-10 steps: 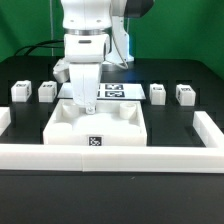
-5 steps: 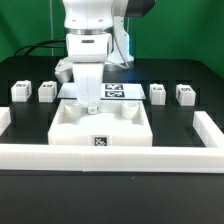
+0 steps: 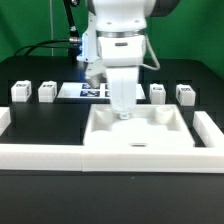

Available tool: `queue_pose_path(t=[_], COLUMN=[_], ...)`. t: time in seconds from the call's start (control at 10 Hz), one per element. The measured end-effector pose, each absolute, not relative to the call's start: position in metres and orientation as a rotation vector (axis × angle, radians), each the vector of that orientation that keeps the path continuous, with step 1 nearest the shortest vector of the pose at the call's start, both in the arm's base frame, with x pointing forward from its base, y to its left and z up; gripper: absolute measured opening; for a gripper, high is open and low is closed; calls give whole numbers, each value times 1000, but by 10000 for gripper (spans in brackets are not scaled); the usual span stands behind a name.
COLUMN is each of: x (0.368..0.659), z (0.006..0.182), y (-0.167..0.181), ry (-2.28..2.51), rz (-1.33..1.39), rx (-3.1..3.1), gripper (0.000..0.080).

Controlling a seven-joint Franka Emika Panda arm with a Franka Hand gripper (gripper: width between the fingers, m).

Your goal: Assemble square table

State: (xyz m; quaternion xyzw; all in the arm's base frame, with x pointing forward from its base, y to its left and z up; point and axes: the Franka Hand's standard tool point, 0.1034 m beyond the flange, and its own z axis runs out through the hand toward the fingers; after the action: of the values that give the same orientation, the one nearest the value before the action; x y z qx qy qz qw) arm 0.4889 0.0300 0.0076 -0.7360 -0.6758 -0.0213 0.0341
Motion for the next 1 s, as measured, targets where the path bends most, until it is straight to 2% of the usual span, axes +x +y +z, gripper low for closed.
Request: queue_pose_path(t=[0.3,1.0], x=[492,492], z=[5,4], y=[49,45], ry=[-2080,-2088], rz=[-59,-62], rx=[-2239,-2234], gripper=[58,58])
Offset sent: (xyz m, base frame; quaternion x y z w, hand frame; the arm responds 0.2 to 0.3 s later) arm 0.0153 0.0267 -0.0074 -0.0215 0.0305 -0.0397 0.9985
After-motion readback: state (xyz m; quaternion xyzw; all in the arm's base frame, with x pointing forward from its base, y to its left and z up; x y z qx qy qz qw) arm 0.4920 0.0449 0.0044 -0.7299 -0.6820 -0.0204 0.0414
